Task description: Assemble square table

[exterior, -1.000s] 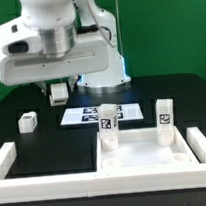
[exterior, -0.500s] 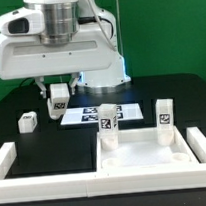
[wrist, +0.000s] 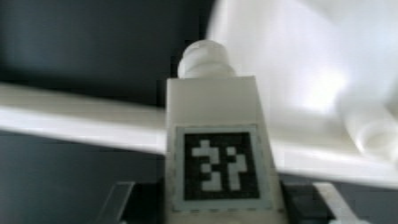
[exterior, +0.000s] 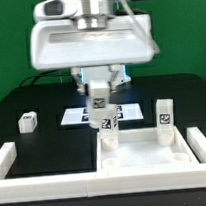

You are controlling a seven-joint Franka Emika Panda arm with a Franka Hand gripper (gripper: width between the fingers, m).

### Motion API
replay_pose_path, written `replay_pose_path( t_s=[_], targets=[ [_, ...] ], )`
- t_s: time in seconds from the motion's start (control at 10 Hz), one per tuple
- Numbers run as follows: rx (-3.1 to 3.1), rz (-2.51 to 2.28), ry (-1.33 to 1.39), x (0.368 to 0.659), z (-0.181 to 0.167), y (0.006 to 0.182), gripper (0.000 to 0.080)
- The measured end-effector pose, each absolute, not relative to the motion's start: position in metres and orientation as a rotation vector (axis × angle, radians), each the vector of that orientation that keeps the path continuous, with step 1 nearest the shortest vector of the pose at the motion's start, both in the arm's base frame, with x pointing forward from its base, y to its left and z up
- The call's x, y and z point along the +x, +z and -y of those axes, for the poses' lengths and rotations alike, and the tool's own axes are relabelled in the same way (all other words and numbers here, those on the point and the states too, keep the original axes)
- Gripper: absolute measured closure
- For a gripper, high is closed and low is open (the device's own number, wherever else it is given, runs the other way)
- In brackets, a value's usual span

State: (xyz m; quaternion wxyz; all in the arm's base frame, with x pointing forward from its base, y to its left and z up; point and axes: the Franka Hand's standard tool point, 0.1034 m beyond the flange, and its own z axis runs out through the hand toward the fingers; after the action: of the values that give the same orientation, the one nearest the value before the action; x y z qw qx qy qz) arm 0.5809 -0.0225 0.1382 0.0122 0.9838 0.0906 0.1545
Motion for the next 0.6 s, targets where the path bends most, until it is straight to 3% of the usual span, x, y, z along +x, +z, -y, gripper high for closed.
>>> replay_pose_path(
  t_s=[0.2,0.4,0.6],
  targets=[
    [3.079,-0.166,0.643,0.616,-0.022,0.151,0.0508],
    [2.951,-0.218,0.882,0.616,-0.007,0.15,0.0508],
    [2.963,-0.222,0.855,0.614,-0.009,0.147,0.0508]
  ],
)
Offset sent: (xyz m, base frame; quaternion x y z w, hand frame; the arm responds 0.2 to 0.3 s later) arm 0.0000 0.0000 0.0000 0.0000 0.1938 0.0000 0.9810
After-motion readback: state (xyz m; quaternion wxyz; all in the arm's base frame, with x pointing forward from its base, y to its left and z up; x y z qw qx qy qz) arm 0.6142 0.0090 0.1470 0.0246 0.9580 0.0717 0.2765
